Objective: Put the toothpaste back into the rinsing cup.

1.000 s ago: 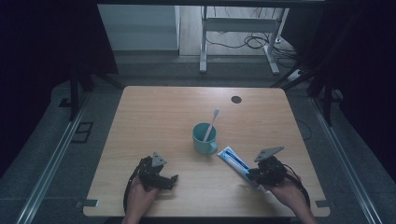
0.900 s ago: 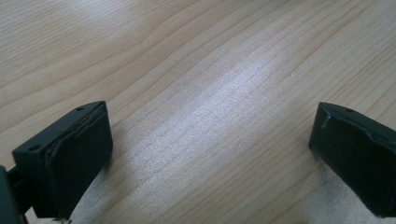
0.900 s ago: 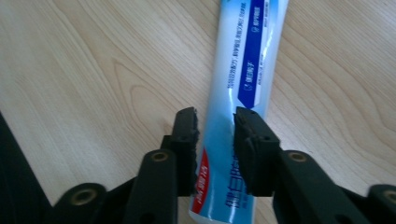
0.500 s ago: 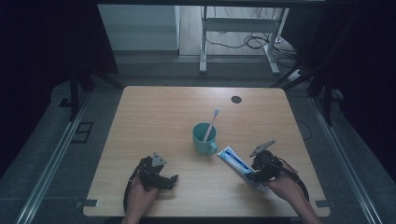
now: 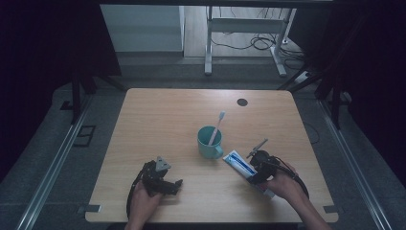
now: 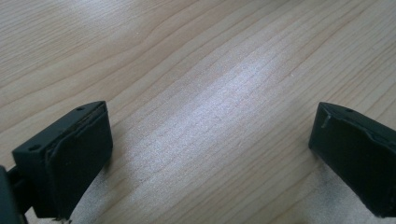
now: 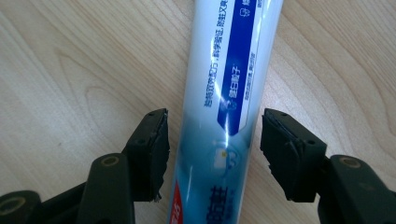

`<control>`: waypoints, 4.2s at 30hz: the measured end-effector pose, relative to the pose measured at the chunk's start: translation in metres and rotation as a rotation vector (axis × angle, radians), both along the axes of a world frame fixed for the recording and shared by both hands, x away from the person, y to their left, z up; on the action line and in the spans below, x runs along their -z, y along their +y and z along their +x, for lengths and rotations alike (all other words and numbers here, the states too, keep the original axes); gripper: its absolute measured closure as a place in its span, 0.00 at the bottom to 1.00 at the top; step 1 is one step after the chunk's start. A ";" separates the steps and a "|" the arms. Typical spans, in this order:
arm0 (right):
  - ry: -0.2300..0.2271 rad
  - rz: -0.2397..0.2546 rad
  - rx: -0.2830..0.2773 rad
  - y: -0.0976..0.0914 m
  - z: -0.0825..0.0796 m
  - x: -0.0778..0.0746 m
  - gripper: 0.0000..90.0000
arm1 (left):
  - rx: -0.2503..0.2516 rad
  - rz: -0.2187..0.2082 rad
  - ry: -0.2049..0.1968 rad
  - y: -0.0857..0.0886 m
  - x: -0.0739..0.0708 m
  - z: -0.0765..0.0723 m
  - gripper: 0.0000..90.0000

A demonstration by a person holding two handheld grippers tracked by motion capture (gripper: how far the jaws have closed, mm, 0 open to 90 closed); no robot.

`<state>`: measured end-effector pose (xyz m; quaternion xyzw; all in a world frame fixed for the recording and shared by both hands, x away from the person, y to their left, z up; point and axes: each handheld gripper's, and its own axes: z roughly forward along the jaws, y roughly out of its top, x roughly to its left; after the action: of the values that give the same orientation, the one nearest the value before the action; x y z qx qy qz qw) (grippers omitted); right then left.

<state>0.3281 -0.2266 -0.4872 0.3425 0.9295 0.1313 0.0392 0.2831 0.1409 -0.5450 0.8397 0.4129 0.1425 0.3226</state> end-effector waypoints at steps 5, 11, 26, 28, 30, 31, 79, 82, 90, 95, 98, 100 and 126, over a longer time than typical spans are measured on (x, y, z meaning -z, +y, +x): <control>0.022 -0.045 -0.004 0.008 0.005 0.004 0.46 | 0.000 0.000 0.000 0.000 0.000 0.000 0.00; 0.049 -0.089 0.012 0.015 0.010 0.008 0.47 | 0.000 0.000 0.000 0.000 0.000 0.000 0.00; 0.105 -0.140 0.026 0.023 0.019 0.014 0.53 | 0.000 0.000 0.000 0.000 0.000 0.000 0.00; 0.112 -0.136 0.035 0.022 0.020 0.014 0.57 | 0.000 0.000 0.000 0.000 0.000 0.000 0.00; 0.117 -0.135 0.041 0.022 0.021 0.013 0.59 | 0.000 0.000 0.000 0.000 0.000 0.000 0.00; 0.121 -0.133 0.039 0.021 0.021 0.013 0.60 | 0.000 0.001 0.001 0.000 0.000 0.000 0.00; 0.056 0.003 0.023 0.000 0.011 -0.016 0.79 | 0.000 0.000 0.001 0.000 0.000 0.000 0.00; 0.045 0.023 0.027 -0.002 0.009 -0.019 0.79 | 0.000 0.000 0.000 0.000 0.000 0.000 0.00; 0.010 0.081 0.032 -0.011 0.006 -0.025 0.79 | 0.000 0.000 0.000 0.000 0.000 0.000 0.00; -0.010 0.134 0.043 -0.017 0.003 -0.032 0.79 | 0.000 0.000 0.000 0.000 0.000 0.000 0.00; -0.030 0.158 0.036 -0.019 0.001 -0.036 0.79 | 0.001 0.001 0.000 0.000 0.000 0.000 0.00; -0.044 0.173 0.038 -0.019 -0.001 -0.039 0.79 | 0.006 0.005 -0.003 0.000 0.000 0.000 0.00; -0.214 0.368 0.022 -0.014 -0.001 -0.064 0.79 | 0.004 0.002 -0.002 0.000 0.000 0.000 0.00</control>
<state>0.3274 -0.2405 -0.4234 0.3382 0.8765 0.3341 0.0761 0.2835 0.1412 -0.5449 0.8407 0.4108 0.1434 0.3223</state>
